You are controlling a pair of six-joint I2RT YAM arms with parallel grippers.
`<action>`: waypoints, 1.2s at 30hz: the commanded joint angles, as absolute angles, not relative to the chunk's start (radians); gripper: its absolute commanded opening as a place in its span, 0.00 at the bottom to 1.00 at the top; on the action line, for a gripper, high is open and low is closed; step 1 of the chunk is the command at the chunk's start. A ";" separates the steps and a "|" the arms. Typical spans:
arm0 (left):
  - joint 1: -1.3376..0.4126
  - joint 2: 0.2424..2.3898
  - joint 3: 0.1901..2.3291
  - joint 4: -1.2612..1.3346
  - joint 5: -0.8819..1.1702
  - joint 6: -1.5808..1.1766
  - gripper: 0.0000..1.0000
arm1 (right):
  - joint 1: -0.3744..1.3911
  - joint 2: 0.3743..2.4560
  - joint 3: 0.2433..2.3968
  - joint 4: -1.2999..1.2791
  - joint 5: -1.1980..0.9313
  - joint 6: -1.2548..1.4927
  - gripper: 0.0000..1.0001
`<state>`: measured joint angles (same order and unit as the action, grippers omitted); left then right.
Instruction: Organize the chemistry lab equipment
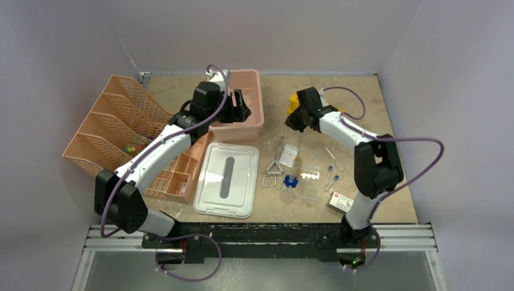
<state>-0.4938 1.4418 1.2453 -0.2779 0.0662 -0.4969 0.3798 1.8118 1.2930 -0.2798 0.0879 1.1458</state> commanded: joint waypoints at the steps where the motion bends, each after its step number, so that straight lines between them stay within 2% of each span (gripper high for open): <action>1: -0.502 1.431 1.241 -0.204 0.111 -0.549 0.66 | 0.387 1.706 1.269 -0.194 0.078 1.087 0.06; 8: -0.558 1.531 1.356 -0.158 0.231 -0.741 0.69 | 0.385 1.541 1.259 -0.238 0.019 0.937 0.05; 11: -0.590 1.591 1.392 -0.135 0.217 -0.772 0.69 | 0.385 1.469 1.245 -0.235 0.003 0.891 0.06; 15: -0.598 1.673 1.420 -0.074 0.306 -0.810 0.69 | 0.385 1.427 1.246 -0.227 -0.074 0.863 0.05; 20: -0.601 1.708 1.437 -0.024 0.371 -0.828 0.61 | 0.385 1.402 1.247 -0.199 -0.125 0.836 0.05; 25: -0.601 1.708 1.422 0.018 0.419 -0.847 0.47 | 0.385 1.405 1.256 -0.186 -0.156 0.822 0.05; 29: -0.601 1.667 1.386 0.002 0.377 -0.843 0.48 | 0.385 1.416 1.262 -0.183 -0.141 0.815 0.05; 31: -0.601 1.637 1.362 0.019 0.349 -0.841 0.52 | 0.385 1.424 1.265 -0.187 -0.130 0.814 0.05; 33: -0.601 1.627 1.342 0.064 0.394 -0.845 0.58 | 0.385 1.434 1.270 -0.178 -0.137 0.812 0.05; 36: -0.602 1.641 1.335 0.090 0.451 -0.856 0.59 | 0.385 1.443 1.279 -0.155 -0.169 0.811 0.05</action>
<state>-0.6025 1.6829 1.3411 -0.0208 0.3817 -0.8364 0.3798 1.4292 1.2411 -0.2192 -0.1265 0.8322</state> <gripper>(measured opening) 0.588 0.084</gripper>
